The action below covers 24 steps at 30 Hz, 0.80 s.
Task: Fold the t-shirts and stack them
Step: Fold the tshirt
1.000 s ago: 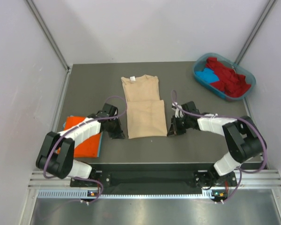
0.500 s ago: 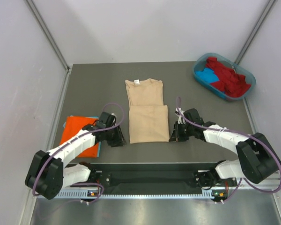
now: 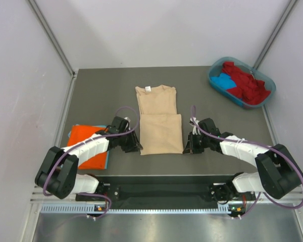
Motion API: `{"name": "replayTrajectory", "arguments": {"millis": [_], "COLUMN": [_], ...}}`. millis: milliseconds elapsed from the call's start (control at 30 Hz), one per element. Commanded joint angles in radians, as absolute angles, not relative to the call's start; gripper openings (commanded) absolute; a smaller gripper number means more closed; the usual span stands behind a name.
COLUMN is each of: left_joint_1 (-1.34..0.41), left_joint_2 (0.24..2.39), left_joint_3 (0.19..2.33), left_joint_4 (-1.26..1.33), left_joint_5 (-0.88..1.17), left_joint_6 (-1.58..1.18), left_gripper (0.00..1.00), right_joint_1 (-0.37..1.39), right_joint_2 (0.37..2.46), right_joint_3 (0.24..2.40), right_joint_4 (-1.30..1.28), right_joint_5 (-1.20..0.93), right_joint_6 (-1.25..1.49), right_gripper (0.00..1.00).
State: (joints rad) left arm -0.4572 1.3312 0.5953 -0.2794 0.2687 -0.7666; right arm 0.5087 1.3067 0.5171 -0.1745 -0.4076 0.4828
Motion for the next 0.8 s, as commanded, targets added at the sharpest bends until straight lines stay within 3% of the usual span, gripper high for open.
{"name": "replayTrajectory", "arguments": {"millis": [0,667,767], "left_joint_1": [-0.460,-0.462,-0.462], "left_joint_2": [1.325,1.339,1.342], "left_joint_3": [0.597,0.537,0.525], "left_joint_4": [-0.172,-0.130,-0.107], "left_joint_5": [0.296,0.311,0.325], "left_joint_6": [-0.773,-0.792,-0.799], "left_gripper": [0.39,0.35,0.28], "right_joint_1": [0.525,0.525,0.525], "right_joint_2": [1.304,1.324,1.328], "right_joint_3": [0.506,0.483,0.479], "right_joint_4": [-0.152,-0.110,-0.104], "right_joint_5": [-0.407,-0.417,-0.417], "right_joint_6": [0.480,0.485,0.486], "right_gripper": [0.00,0.00,0.00]}}
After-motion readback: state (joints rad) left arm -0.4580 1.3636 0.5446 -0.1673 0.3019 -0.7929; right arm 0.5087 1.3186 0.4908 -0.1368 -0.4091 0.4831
